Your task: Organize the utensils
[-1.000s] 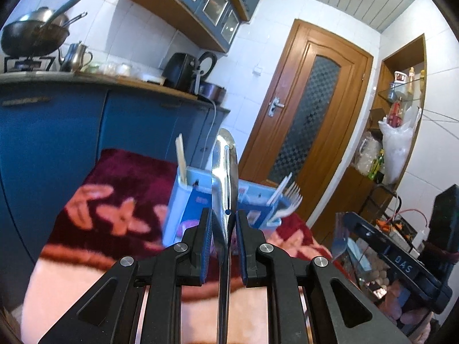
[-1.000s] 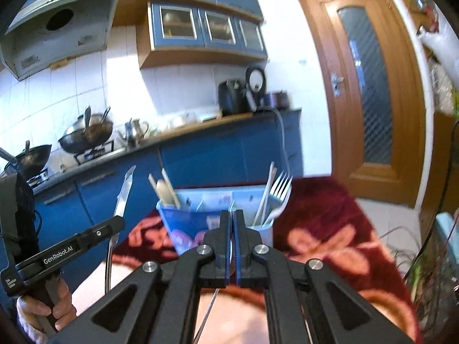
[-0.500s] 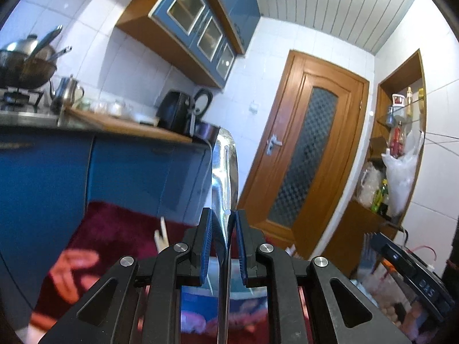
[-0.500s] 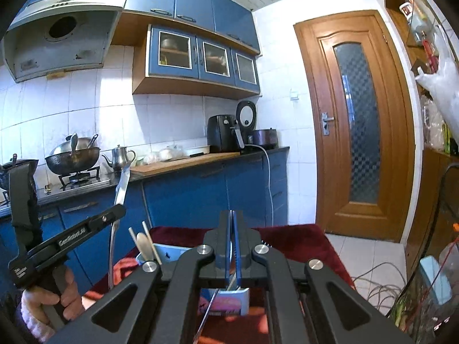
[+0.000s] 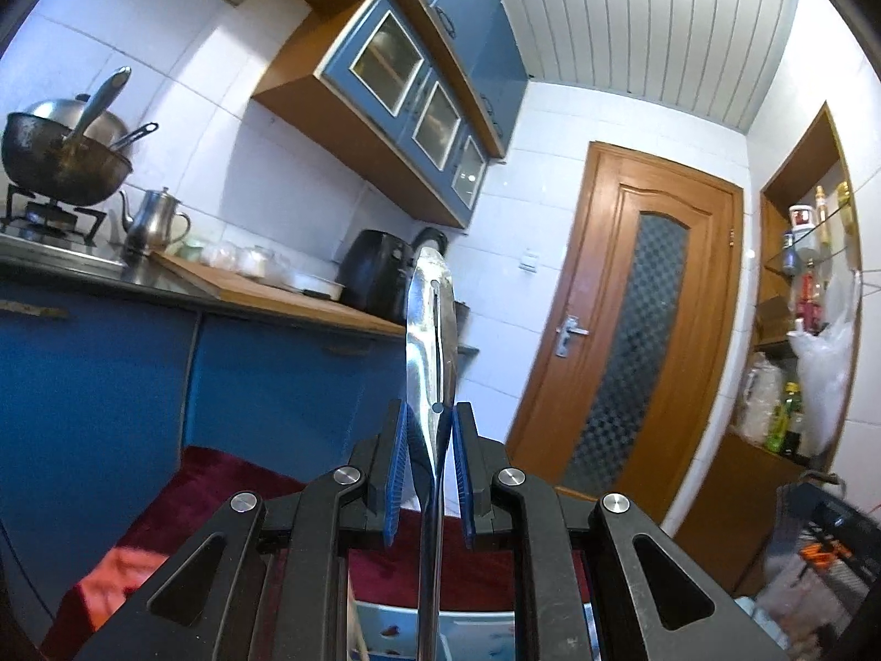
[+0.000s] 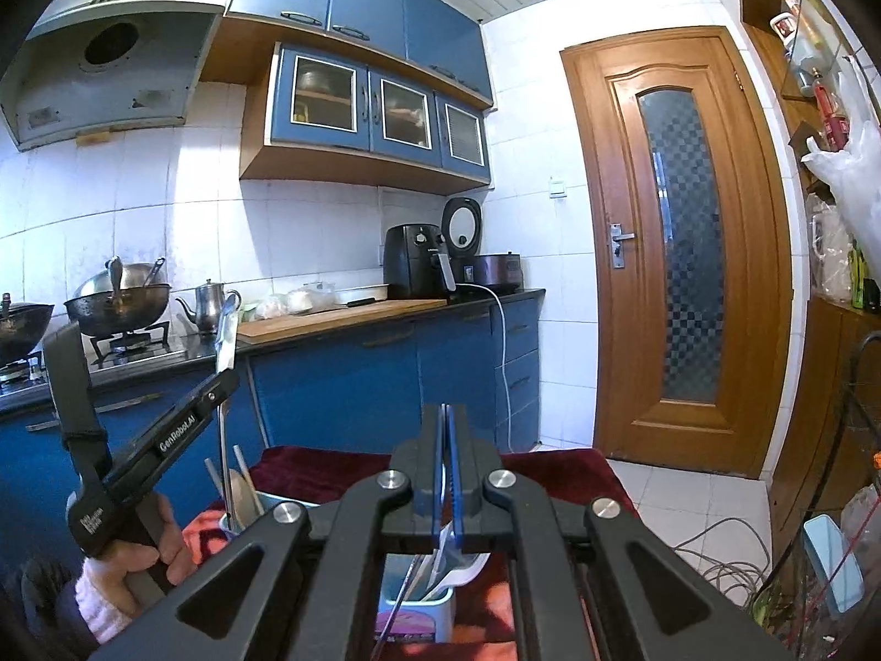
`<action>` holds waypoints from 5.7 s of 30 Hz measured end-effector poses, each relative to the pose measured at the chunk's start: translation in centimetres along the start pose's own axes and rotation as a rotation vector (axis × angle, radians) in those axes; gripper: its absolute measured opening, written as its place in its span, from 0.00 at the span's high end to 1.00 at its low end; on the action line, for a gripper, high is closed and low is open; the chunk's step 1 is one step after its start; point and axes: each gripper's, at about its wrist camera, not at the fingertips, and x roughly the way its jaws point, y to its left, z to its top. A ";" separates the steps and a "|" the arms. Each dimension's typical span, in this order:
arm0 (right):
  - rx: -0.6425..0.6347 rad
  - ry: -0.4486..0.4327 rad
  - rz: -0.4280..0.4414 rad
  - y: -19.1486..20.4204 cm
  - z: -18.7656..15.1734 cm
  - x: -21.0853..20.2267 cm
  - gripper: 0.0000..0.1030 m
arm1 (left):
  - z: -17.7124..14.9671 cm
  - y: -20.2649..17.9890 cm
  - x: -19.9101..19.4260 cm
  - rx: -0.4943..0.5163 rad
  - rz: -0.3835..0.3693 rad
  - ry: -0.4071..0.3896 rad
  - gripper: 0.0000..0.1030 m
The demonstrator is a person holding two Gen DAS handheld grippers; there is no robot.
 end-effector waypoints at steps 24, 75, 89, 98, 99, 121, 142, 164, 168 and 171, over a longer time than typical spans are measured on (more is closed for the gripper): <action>-0.085 0.008 -0.059 1.5 -1.7 8.7 0.96 | -3.1 -0.2 0.0 0.087 0.055 0.000 0.84; 0.083 0.058 0.165 3.4 -1.1 -9.5 0.60 | 0.6 -1.5 -15.6 0.167 0.059 0.261 0.49; 0.101 0.157 0.160 3.1 -7.7 -11.8 0.23 | -3.6 -0.2 -19.2 0.187 0.162 0.351 0.22; 0.078 0.196 0.119 3.2 -13.6 -10.6 0.10 | -8.1 0.6 -18.8 0.261 0.196 0.372 0.22; 0.075 0.191 0.117 3.2 -14.0 -10.5 0.08 | -8.4 0.8 -18.7 0.263 0.202 0.364 0.22; 0.049 0.127 0.002 2.5 -16.4 -9.3 0.01 | -10.9 2.0 -17.8 0.251 0.250 0.328 0.22; 0.047 0.126 0.000 2.5 -16.5 -9.4 0.01 | -11.0 2.3 -17.9 0.235 0.241 0.325 0.22; 0.046 0.127 0.000 2.5 -16.4 -9.3 0.01 | -11.0 2.2 -17.9 0.237 0.240 0.325 0.22; 0.046 0.127 0.000 2.5 -16.4 -9.3 0.01 | -11.0 2.2 -17.9 0.237 0.239 0.325 0.22; 0.046 0.127 0.000 2.5 -16.4 -9.3 0.01 | -11.0 2.2 -17.9 0.237 0.239 0.325 0.22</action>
